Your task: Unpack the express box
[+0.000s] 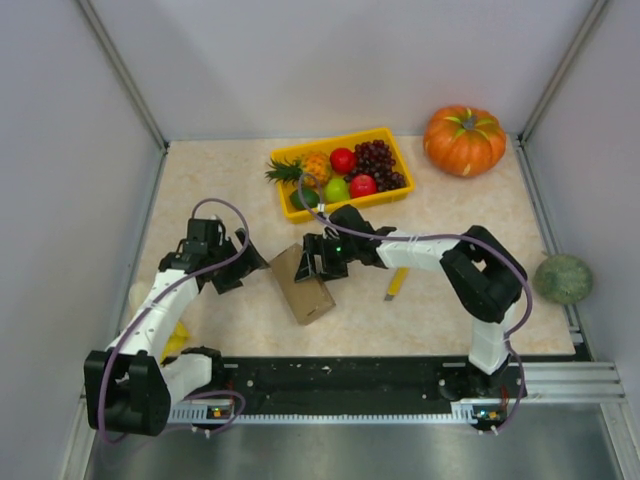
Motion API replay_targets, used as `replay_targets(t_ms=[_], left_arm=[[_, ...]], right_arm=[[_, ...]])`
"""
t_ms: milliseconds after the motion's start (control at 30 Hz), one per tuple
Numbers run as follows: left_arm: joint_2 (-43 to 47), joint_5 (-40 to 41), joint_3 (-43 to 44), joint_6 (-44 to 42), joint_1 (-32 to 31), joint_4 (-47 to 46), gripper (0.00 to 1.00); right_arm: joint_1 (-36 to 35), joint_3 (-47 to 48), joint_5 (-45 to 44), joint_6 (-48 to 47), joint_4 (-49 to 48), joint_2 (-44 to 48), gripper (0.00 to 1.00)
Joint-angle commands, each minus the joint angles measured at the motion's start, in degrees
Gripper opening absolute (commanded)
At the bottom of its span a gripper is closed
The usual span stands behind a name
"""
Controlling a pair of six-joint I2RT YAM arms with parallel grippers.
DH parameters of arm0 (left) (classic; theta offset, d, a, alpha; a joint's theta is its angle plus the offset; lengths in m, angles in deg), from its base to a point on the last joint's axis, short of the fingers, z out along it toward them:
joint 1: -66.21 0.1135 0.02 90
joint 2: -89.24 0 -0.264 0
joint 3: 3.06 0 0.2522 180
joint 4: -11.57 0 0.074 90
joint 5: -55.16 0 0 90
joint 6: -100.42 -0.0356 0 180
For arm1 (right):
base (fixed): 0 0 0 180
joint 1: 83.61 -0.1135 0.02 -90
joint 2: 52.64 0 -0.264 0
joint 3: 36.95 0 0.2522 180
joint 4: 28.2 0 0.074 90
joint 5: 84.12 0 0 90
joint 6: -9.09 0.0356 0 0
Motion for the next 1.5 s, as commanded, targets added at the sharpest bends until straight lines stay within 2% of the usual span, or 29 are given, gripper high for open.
replay_targets(t_ms=[0, 33, 133, 267, 433, 600, 667, 867, 1067, 1333, 1467], left_arm=[[0.3, -1.2, -1.1, -0.5, 0.2, -2.9, 0.91], [0.3, -1.3, -1.3, -0.8, 0.2, -2.9, 0.91], [0.2, -0.8, -1.0, -1.3, 0.2, -2.8, 0.91], [0.6, 0.7, 0.5, -2.5, 0.2, -1.8, 0.94], [2.8, 1.4, 2.4, -5.5, 0.2, -1.1, 0.99], [5.9, -3.4, 2.8, -7.0, 0.2, -5.1, 0.99], [6.0, -6.1, 3.5, -6.7, 0.2, -5.8, 0.97], [4.1, -11.3, 4.4, -6.5, 0.2, -7.1, 0.92], [3.4, -12.4, 4.2, -5.9, 0.2, -7.1, 0.90], [2.9, -13.0, 4.0, -4.8, 0.1, -7.3, 0.90], [3.2, -12.8, 3.6, -4.1, 0.1, -7.3, 0.89]], right_arm=[[0.6, -1.8, -6.1, -0.6, 0.9, 3.4, 0.86], [0.6, -1.9, -9.8, -1.1, 2.1, 4.3, 0.91], [0.5, -1.5, -17.1, -4.1, 8.1, 8.2, 0.96], [0.6, -1.1, -25.9, -6.3, 14.1, 13.9, 0.97], [0.8, -0.4, -40.7, -4.7, 23.1, 20.7, 0.90], [3.0, -0.6, -48.9, 0.1, 32.8, 21.5, 0.80], [3.8, -1.1, -49.7, 1.6, 35.0, 21.0, 0.77], [7.8, -2.7, -51.4, 4.8, 37.9, 19.2, 0.58], [11.7, -3.6, -51.2, 4.5, 38.0, 15.4, 0.55], [13.4, -2.2, -50.1, 5.3, 37.8, 9.5, 0.55], [14.3, -2.7, -48.9, 5.5, 36.4, 7.9, 0.51]])
